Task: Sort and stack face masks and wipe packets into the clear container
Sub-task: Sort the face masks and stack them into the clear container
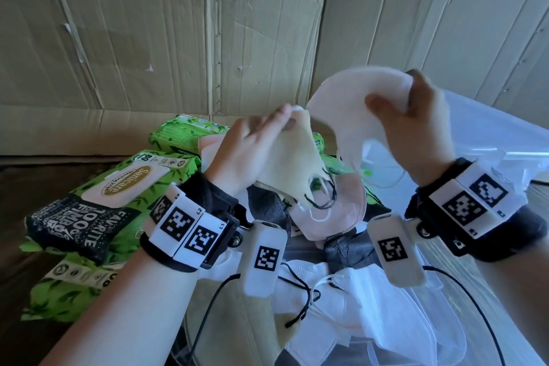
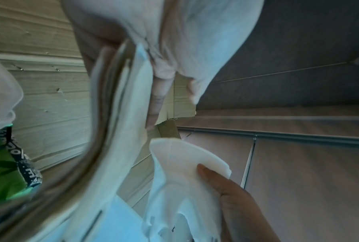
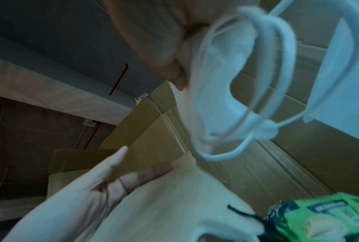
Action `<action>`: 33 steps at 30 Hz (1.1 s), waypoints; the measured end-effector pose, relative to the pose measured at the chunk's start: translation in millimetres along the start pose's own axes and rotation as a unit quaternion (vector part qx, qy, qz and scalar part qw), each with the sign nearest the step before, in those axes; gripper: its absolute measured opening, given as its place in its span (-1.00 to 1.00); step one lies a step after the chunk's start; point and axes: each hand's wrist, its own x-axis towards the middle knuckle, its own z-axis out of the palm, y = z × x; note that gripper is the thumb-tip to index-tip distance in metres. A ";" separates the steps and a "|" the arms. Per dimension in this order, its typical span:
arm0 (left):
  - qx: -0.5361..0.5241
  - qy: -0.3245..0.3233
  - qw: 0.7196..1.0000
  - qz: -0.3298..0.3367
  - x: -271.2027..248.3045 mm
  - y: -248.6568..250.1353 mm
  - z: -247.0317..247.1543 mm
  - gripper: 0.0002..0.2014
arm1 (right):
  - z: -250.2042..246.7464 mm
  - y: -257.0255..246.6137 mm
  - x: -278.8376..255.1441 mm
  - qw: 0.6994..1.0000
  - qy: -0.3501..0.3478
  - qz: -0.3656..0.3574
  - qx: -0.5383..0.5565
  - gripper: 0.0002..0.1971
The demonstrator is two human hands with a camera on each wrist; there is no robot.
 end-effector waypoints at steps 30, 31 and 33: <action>0.021 -0.090 0.993 0.072 -7.1 10.1 2.6 -0.55 | 14.6 -8.2 -14.6 0.973 -0.200 -0.073 0.088 -0.77; 0.033 -0.091 0.992 0.075 -7.1 9.4 2.4 -0.54 | 15.1 -7.3 -14.0 0.971 -0.213 -0.063 0.088 -0.73; 0.054 -0.096 0.990 0.085 -6.9 9.1 3.6 -0.53 | 15.1 -6.9 -14.2 0.967 -0.231 -0.047 0.097 -0.71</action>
